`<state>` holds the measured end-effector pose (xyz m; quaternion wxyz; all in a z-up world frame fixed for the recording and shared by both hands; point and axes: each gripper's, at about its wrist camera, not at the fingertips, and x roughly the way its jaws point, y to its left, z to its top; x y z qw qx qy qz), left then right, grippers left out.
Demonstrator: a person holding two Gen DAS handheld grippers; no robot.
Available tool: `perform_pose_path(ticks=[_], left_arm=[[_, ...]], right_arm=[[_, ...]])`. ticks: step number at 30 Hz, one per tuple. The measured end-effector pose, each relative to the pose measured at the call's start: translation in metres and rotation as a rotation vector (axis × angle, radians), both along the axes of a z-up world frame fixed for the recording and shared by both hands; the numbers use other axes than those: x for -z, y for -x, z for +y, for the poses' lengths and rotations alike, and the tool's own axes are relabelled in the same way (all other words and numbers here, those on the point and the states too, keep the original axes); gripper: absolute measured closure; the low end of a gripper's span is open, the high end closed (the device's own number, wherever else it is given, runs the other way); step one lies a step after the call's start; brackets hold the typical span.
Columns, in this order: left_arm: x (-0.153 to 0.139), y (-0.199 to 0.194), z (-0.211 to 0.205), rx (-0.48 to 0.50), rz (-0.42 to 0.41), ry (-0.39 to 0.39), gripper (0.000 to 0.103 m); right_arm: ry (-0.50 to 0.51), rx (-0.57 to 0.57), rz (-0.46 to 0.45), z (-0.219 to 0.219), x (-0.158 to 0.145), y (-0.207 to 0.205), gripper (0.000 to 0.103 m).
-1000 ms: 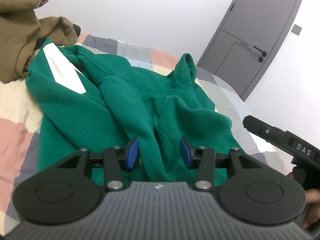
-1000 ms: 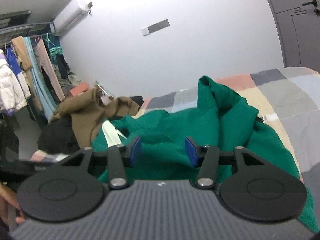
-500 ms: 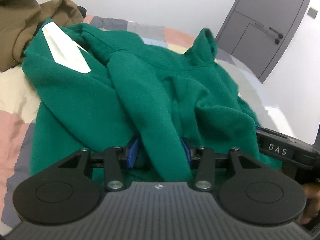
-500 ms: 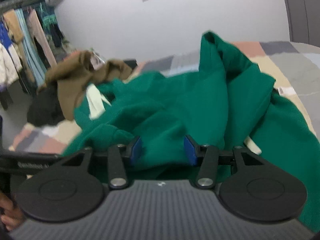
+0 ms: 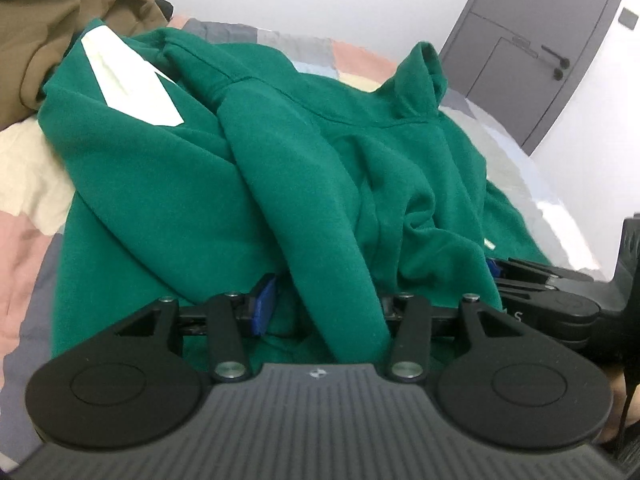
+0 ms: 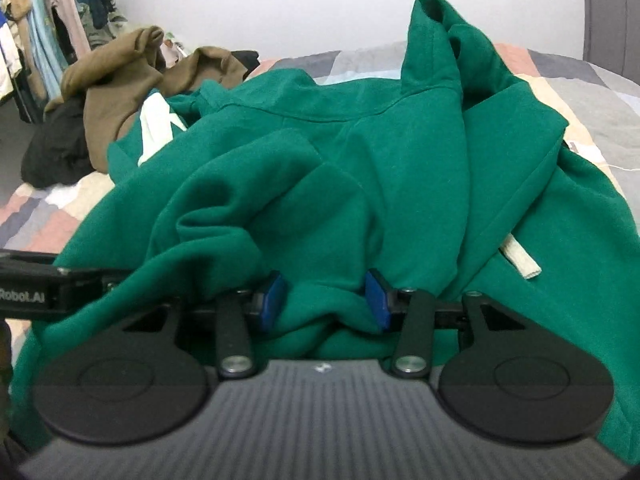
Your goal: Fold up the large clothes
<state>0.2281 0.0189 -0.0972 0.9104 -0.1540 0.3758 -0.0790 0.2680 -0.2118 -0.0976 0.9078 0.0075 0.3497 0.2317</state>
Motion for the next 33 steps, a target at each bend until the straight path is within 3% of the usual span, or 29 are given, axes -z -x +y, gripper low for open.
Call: perform_pose_path(ticks=[9, 12, 14, 18, 19, 20, 21, 27, 30, 33], left_arm=[[-0.034, 0.043, 0.008, -0.066, -0.056, -0.021, 0.036], [-0.037, 0.052, 0.017, -0.103, -0.041, -0.001, 0.035], [-0.036, 0.057, 0.023, -0.125, -0.017, -0.003, 0.034], [-0.032, 0.064, 0.035, -0.159, 0.028, -0.003, 0.029], [-0.031, 0.063, 0.038, -0.162, 0.035, 0.001, 0.029], [-0.031, 0.063, 0.041, -0.171, 0.040, 0.008, 0.028], [-0.031, 0.062, 0.043, -0.176, 0.040, 0.014, 0.028], [-0.039, 0.075, 0.062, -0.237, 0.017, 0.040, 0.023], [-0.040, 0.085, 0.081, -0.289, 0.014, 0.083, 0.022], [-0.035, 0.092, 0.100, -0.366, 0.036, 0.085, 0.022]], right_arm=[[-0.026, 0.079, -0.061, -0.025, -0.036, 0.042, 0.054], [-0.005, 0.134, -0.064, -0.041, -0.046, 0.052, 0.045], [0.007, 0.182, -0.065, -0.051, -0.049, 0.055, 0.044], [0.023, 0.326, -0.007, -0.080, -0.047, 0.048, 0.041], [0.028, 0.365, 0.017, -0.089, -0.044, 0.045, 0.035], [0.029, 0.403, 0.035, -0.097, -0.042, 0.043, 0.021], [0.017, 0.449, 0.049, -0.106, -0.040, 0.041, 0.018], [-0.092, 0.645, 0.144, -0.151, -0.027, 0.028, 0.018], [-0.058, 0.747, 0.143, -0.158, -0.024, 0.030, 0.018], [-0.096, 0.801, 0.169, -0.171, -0.019, 0.029, 0.018]])
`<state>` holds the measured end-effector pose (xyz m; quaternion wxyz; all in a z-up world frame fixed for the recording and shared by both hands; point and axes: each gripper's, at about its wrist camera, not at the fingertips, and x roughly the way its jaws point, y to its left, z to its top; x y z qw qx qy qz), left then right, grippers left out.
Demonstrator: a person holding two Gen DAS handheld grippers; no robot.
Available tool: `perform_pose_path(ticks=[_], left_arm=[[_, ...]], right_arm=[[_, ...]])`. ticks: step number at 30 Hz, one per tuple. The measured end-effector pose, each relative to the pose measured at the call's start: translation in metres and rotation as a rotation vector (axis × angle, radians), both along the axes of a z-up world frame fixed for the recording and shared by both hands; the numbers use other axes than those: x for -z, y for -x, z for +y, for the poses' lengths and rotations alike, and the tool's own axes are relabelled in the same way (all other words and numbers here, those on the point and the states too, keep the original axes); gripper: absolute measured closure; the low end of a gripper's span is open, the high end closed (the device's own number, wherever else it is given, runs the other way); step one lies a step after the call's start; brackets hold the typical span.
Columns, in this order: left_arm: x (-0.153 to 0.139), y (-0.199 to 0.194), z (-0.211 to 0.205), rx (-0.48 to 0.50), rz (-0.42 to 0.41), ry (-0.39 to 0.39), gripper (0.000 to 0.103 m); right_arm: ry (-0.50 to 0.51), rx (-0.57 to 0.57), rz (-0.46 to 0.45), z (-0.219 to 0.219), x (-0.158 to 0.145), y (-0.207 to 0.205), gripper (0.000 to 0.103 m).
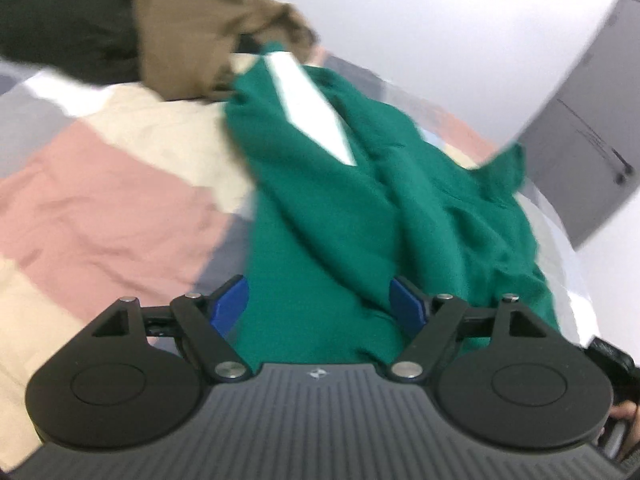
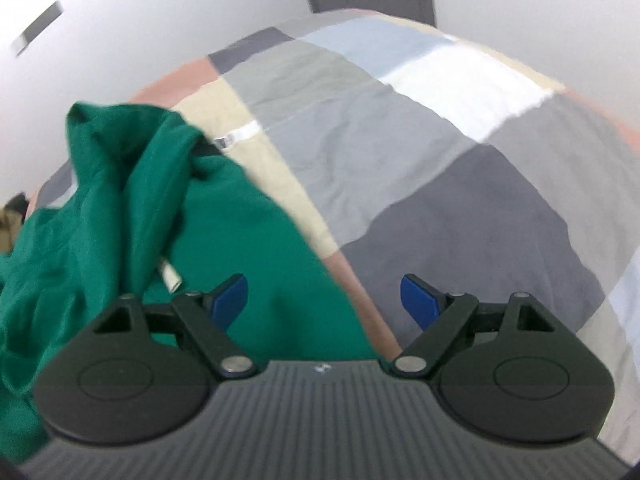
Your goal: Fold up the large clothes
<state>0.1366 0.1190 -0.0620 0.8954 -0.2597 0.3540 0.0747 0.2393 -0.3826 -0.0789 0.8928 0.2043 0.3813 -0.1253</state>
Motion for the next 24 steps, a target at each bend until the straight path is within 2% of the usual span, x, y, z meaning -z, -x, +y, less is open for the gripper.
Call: perform_pose_path(ticks=[2, 5, 6, 8, 10, 12, 17, 20, 24], left_arm=[[0.006, 0.000, 0.013, -0.041, 0.025, 0.021, 0.022], [0.020, -0.003, 0.030, -0.104, 0.086, 0.072, 0.022], [0.027, -0.004, 0.036, -0.119, 0.107, 0.102, 0.022], [0.039, -0.005, 0.045, -0.135, 0.140, 0.173, 0.022], [0.051, -0.005, 0.051, -0.129, 0.159, 0.271, 0.022], [0.059, -0.004, 0.053, -0.107, 0.154, 0.372, 0.022], [0.066, -0.001, 0.043, -0.010, 0.112, 0.560, 0.023], [0.059, -0.001, 0.031, 0.061, 0.088, 0.553, 0.023], [0.068, -0.006, 0.019, 0.060, 0.191, 0.488, 0.023]], right_arm=[[-0.063, 0.045, 0.046, -0.013, 0.010, -0.005, 0.018], [-0.259, 0.076, 0.117, -0.031, 0.033, -0.010, 0.016], [-0.283, 0.075, 0.114, -0.032, 0.034, -0.010, 0.016], [-0.349, 0.033, 0.096, -0.031, 0.032, -0.007, 0.016], [-0.490, -0.038, 0.080, -0.028, 0.035, -0.006, 0.016], [-0.577, -0.103, 0.072, -0.023, 0.038, -0.006, 0.016], [-0.676, -0.248, 0.022, -0.008, 0.030, -0.003, 0.016], [-0.704, -0.310, 0.015, 0.000, 0.024, -0.002, 0.016], [-0.656, -0.288, 0.069, 0.003, 0.028, -0.002, 0.016]])
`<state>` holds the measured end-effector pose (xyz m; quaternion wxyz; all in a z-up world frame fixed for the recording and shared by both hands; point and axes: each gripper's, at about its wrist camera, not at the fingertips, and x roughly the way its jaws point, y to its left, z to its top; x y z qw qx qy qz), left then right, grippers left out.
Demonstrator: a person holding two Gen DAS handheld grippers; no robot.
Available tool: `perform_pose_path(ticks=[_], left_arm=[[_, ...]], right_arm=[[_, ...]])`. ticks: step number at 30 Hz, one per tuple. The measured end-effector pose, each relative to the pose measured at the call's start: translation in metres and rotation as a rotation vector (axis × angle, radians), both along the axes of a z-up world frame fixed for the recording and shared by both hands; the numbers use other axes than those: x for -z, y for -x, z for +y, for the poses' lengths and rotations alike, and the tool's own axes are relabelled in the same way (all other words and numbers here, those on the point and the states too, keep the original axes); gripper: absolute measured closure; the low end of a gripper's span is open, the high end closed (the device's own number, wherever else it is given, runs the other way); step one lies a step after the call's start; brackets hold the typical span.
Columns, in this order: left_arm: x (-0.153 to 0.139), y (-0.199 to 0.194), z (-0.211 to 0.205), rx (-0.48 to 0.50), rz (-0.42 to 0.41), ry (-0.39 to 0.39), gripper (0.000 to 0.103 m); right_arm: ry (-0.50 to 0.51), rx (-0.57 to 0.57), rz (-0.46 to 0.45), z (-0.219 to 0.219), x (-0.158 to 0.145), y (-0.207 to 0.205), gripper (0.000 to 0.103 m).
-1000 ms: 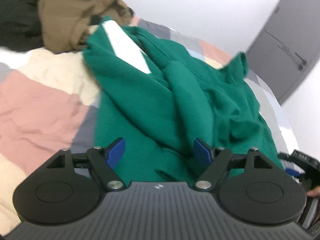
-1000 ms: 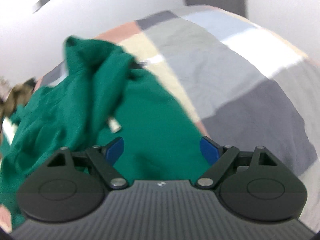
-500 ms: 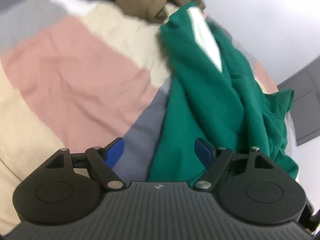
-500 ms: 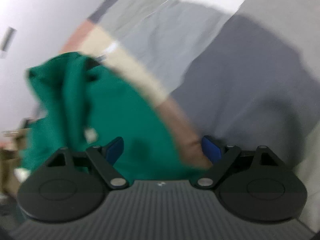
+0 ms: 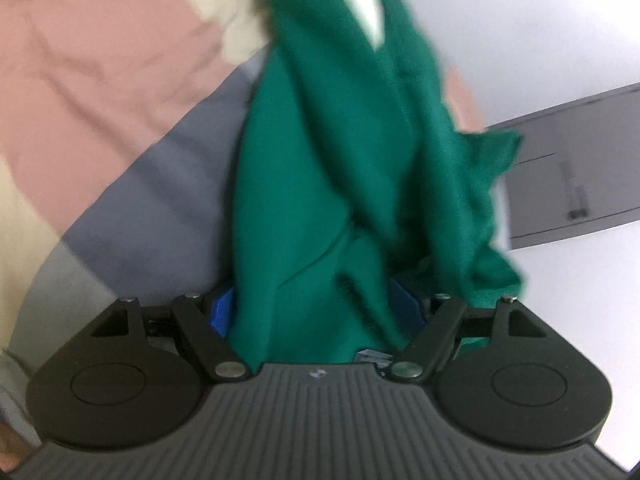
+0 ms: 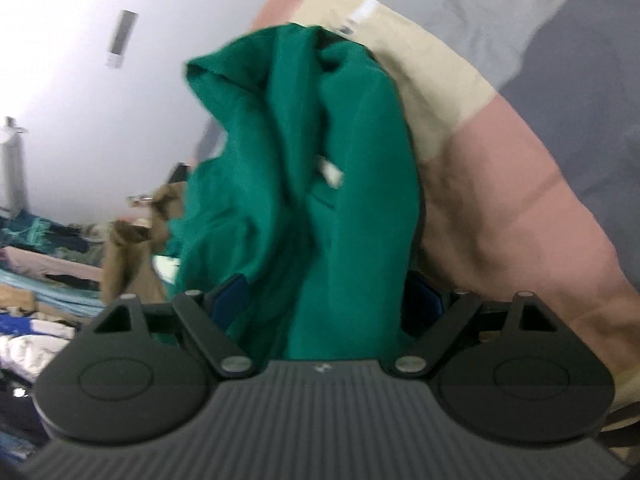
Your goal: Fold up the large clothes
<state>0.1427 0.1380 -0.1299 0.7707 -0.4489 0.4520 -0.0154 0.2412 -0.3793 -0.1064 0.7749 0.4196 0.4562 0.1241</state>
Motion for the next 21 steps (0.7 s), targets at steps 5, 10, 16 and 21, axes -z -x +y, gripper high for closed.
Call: perform_pose_path(ticks=[5, 10, 16, 21], left_arm=[[0.007, 0.003, -0.016, 0.049, 0.018, -0.012, 0.024], [-0.001, 0.011, -0.021, 0.077, -0.059, 0.067, 0.028], [0.014, 0.006, -0.031, 0.088, 0.042, -0.025, 0.038], [-0.008, 0.023, -0.031, 0.069, -0.003, 0.008, 0.090]], right_arm=[[0.074, 0.077, 0.117, 0.001, 0.021, -0.006, 0.016], [-0.026, -0.022, 0.034, 0.010, 0.013, -0.005, 0.016], [0.079, -0.033, 0.072, 0.022, 0.019, -0.004, 0.047], [0.102, -0.003, 0.055, 0.025, 0.010, -0.002, 0.088]])
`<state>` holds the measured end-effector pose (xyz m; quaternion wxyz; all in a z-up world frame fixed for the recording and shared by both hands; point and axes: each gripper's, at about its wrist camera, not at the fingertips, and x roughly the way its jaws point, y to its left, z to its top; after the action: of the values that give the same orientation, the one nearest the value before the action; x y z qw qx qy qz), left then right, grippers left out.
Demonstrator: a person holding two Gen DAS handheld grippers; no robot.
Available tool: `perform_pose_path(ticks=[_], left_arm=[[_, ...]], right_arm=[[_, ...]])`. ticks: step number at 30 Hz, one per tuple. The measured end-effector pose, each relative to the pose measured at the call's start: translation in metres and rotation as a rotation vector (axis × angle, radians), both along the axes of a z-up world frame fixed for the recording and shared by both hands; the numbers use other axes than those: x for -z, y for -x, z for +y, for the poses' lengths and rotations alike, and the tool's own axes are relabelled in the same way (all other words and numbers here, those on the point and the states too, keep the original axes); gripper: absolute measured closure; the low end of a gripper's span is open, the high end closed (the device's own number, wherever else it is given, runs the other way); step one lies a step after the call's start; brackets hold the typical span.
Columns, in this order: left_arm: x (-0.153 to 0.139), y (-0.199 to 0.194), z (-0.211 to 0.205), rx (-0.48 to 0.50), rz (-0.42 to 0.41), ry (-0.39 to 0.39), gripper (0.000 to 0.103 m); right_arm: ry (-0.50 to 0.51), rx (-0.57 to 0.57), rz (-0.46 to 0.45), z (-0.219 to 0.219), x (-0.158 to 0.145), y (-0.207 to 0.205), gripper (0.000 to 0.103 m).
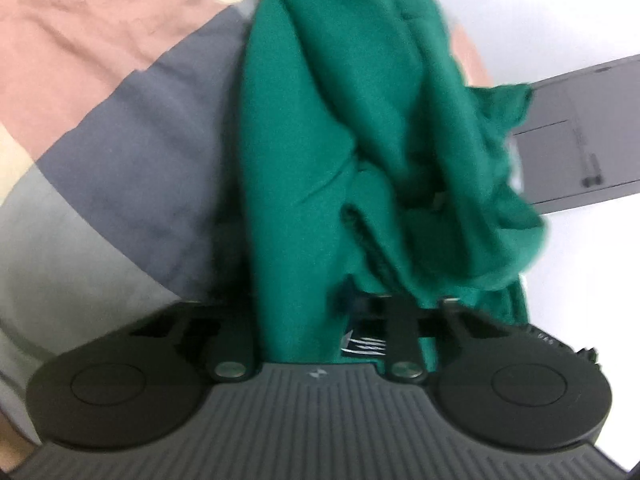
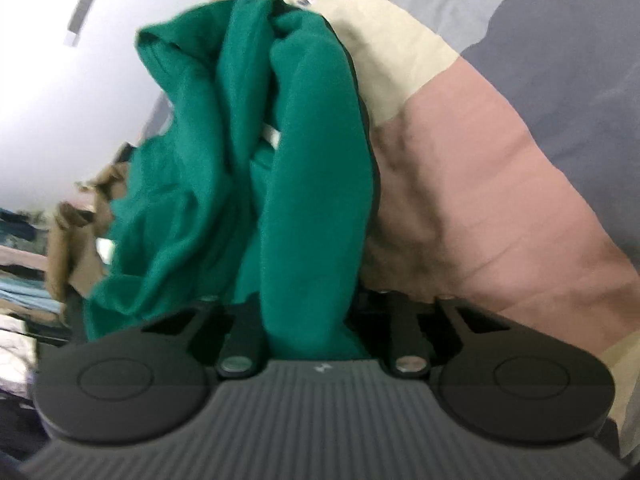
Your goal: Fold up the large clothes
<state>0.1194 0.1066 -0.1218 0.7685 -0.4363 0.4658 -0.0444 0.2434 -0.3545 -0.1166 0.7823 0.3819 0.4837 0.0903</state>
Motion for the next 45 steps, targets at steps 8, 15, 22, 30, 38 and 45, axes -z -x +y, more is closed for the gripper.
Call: perform_pose_path(ticks=[8, 15, 22, 30, 38, 45], left_arm=[[-0.066, 0.046, 0.033, -0.038, -0.184, 0.158, 0.094], [-0.141, 0.086, 0.044, -0.003, -0.343, 0.221, 0.094], [-0.181, 0.154, 0.052, 0.000, -0.473, 0.276, 0.094], [-0.181, 0.154, 0.048, -0.040, -0.470, 0.235, 0.093], [-0.183, 0.032, 0.062, -0.124, -0.445, 0.122, 0.092], [-0.168, -0.078, 0.071, -0.151, -0.443, -0.019, 0.092]], right_arm=[[-0.203, -0.086, -0.209, -0.027, -0.065, 0.034, 0.092], [-0.302, -0.143, -0.344, -0.037, -0.115, 0.069, 0.092], [-0.326, -0.162, -0.495, -0.066, -0.171, 0.136, 0.092], [-0.309, -0.090, -0.441, -0.073, -0.168, 0.135, 0.091], [-0.291, 0.089, -0.294, -0.067, -0.154, 0.031, 0.091], [-0.220, 0.178, -0.261, -0.046, -0.130, -0.073, 0.091]])
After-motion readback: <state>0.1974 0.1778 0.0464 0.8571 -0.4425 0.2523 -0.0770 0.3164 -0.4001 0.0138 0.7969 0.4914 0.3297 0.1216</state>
